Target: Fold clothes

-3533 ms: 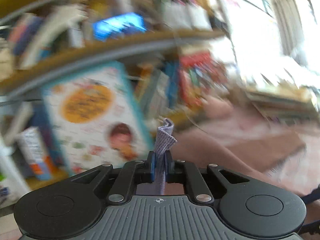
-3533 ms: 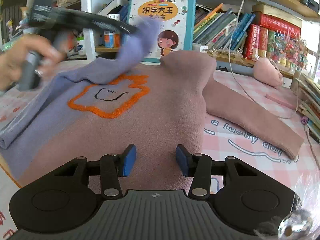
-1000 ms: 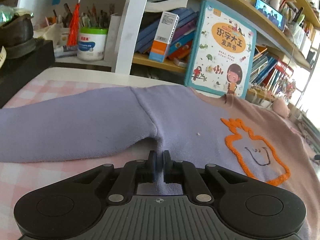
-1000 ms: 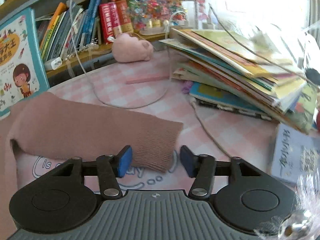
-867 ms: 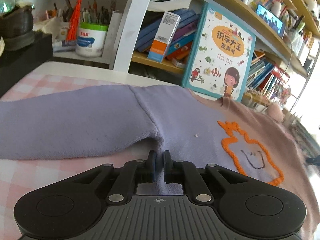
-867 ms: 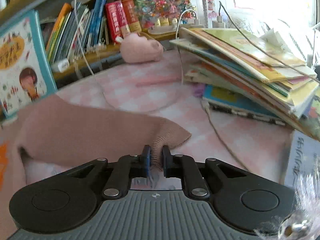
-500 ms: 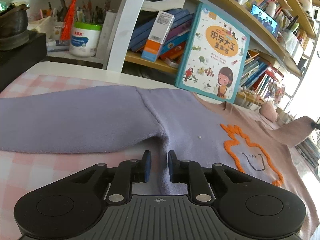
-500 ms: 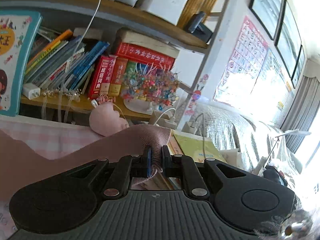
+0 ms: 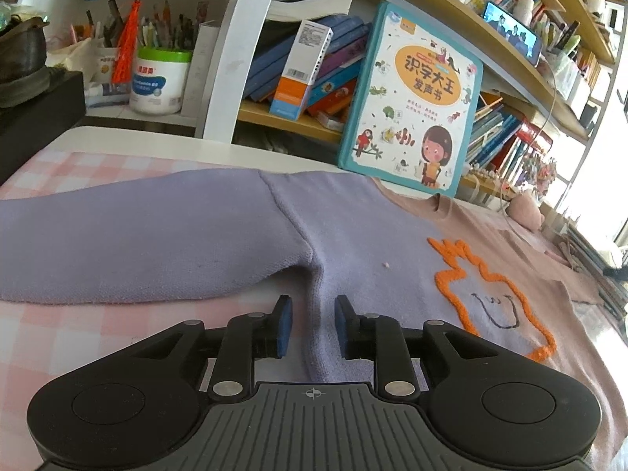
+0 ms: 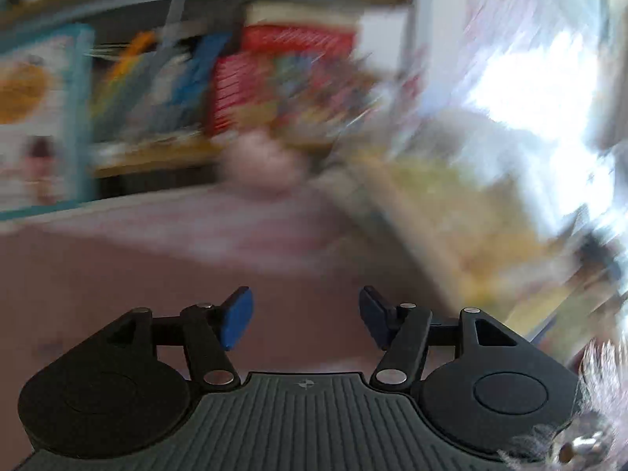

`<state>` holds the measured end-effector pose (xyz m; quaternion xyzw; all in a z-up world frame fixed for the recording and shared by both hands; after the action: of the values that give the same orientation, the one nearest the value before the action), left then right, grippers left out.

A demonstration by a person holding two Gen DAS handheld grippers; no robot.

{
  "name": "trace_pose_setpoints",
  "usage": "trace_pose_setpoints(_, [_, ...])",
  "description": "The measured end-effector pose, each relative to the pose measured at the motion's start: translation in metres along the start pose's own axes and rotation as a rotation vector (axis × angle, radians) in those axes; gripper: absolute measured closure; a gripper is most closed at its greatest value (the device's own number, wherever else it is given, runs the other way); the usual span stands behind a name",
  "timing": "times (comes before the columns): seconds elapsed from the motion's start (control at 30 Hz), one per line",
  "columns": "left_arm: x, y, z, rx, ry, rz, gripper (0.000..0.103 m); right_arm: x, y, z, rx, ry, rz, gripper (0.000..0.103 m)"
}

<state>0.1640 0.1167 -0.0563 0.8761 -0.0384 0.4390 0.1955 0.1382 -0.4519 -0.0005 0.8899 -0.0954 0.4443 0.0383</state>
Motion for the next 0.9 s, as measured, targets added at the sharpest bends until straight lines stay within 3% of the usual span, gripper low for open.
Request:
trace_pose_setpoints(0.07, [0.0, 0.002, 0.0, 0.006, 0.001, 0.005, 0.075, -0.021, -0.017, -0.013, 0.163, -0.063, 0.06, 0.045])
trace_pose_setpoints(0.17, [0.0, 0.009, 0.001, 0.027, 0.0, 0.03, 0.071, -0.048, -0.051, -0.025, 0.314, -0.119, 0.065, 0.046])
trace_pose_setpoints(0.3, [-0.002, 0.017, 0.001, 0.062, -0.005, 0.074, 0.069, -0.066, -0.091, -0.031, 0.415, -0.143, 0.016, 0.049])
trace_pose_setpoints(0.33, [-0.002, 0.018, 0.0, 0.062, -0.006, 0.071, 0.069, -0.067, -0.099, -0.032, 0.422, -0.142, 0.0, 0.051])
trace_pose_setpoints(0.47, [-0.004, 0.018, -0.002, 0.063, -0.008, 0.059, 0.069, -0.077, -0.116, -0.034, 0.418, -0.144, -0.067, 0.079])
trace_pose_setpoints(0.57, [-0.006, 0.019, -0.004, 0.063, -0.01, 0.05, 0.07, -0.08, -0.123, -0.033, 0.421, -0.143, -0.099, 0.087])
trace_pose_setpoints(0.67, [-0.007, 0.02, -0.006, 0.064, -0.012, 0.041, 0.077, -0.082, -0.126, -0.033, 0.417, -0.139, -0.119, 0.09])
trace_pose_setpoints(0.77, [-0.006, 0.013, -0.007, 0.071, -0.004, 0.006, 0.099, -0.083, -0.129, -0.032, 0.406, -0.132, -0.138, 0.091])
trace_pose_setpoints(0.9, [-0.002, -0.006, -0.007, 0.06, 0.009, -0.086, 0.099, -0.084, -0.133, -0.032, 0.419, -0.124, -0.143, 0.091])
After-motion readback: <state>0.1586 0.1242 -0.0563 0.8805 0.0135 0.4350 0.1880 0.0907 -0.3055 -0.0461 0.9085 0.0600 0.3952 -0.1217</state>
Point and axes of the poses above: each gripper's, at about its wrist camera, not at the fingertips, and z roughly the way its jaws point, y to its right, x to its top, the point moved 5 cm from there along z, roughly the way its jaws point
